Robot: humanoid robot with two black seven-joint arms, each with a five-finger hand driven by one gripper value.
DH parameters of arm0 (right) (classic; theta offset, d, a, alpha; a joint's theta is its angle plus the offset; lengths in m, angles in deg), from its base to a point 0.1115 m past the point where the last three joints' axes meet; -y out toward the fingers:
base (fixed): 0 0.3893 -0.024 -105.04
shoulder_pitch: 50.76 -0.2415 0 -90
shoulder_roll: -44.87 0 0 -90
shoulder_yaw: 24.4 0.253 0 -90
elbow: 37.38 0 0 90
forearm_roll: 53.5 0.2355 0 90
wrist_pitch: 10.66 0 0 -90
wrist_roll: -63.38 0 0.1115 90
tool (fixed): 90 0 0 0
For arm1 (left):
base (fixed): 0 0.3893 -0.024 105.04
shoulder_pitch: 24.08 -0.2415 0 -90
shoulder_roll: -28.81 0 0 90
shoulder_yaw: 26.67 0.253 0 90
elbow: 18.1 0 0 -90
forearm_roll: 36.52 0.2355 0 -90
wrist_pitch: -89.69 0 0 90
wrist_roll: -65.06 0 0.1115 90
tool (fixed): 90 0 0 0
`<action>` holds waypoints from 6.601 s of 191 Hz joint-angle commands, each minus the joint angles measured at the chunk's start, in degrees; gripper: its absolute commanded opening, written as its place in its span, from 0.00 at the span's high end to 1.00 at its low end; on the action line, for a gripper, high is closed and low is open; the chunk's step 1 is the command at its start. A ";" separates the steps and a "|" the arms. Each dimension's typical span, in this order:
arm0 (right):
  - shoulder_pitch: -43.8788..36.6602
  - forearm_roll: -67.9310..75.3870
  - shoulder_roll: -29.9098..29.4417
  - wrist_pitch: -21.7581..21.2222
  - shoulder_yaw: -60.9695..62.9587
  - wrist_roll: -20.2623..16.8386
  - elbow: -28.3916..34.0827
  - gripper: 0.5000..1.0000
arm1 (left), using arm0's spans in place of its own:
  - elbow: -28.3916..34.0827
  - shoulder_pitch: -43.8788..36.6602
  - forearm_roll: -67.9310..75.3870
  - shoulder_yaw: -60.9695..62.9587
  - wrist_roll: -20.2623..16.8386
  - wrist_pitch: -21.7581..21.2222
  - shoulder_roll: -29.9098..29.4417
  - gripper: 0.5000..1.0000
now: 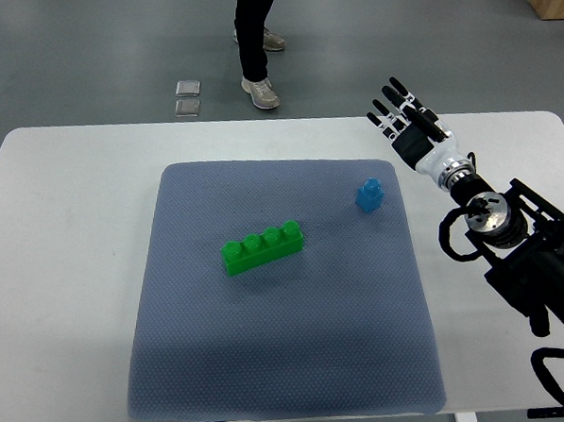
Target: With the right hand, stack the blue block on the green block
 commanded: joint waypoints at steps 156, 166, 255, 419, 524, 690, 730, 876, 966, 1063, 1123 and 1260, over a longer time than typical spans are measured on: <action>-36.78 -47.32 15.58 -16.65 -51.82 -4.20 23.07 0.15 | -2.42 0.14 0.00 0.00 -0.09 0.09 0.00 0.00; -39.15 -48.03 15.76 -16.74 -54.11 -4.20 24.21 0.15 | -2.42 0.14 0.00 0.00 -0.09 0.09 0.00 0.00; -50.40 -58.92 13.48 -17.71 -68.96 -3.76 30.01 0.15 | -2.42 0.14 0.00 0.00 -0.09 0.09 0.00 0.00; -37.75 -68.15 7.76 -2.32 -69.66 -3.76 15.60 0.17 | -2.51 0.14 0.00 0.09 -0.09 0.09 0.00 0.00; -33.00 -71.14 6.18 1.72 -69.75 -3.41 10.50 0.28 | -2.51 0.14 0.00 0.27 -0.09 0.09 0.00 0.00; -31.16 -73.69 6.27 2.95 -70.37 -1.83 9.97 0.68 | -2.51 0.05 0.00 0.09 -0.09 0.09 0.00 0.00; -31.07 -73.78 6.27 3.57 -70.37 -1.56 9.71 0.77 | -2.51 0.05 0.00 0.09 -0.09 0.09 0.00 0.00; -30.72 -73.52 6.44 3.48 -69.75 -0.95 9.88 0.42 | -2.42 -0.03 0.00 0.09 -0.09 0.09 0.00 0.00; -30.89 -73.25 7.85 3.21 -69.93 -0.95 10.59 0.29 | -2.60 -0.03 0.00 0.27 -0.09 0.09 0.00 0.00; -30.72 -73.87 8.20 3.83 -70.37 -0.95 10.59 0.60 | -2.60 -0.03 0.00 0.35 0.00 0.09 0.00 0.00; -30.45 -73.87 8.03 4.71 -70.37 -0.95 10.59 0.70 | -2.60 -0.12 0.00 0.35 0.00 0.09 0.00 0.00; -34.41 -72.81 8.55 4.62 -70.37 0.02 14.45 0.85 | -2.42 -0.12 0.00 0.35 0.00 0.09 0.00 0.00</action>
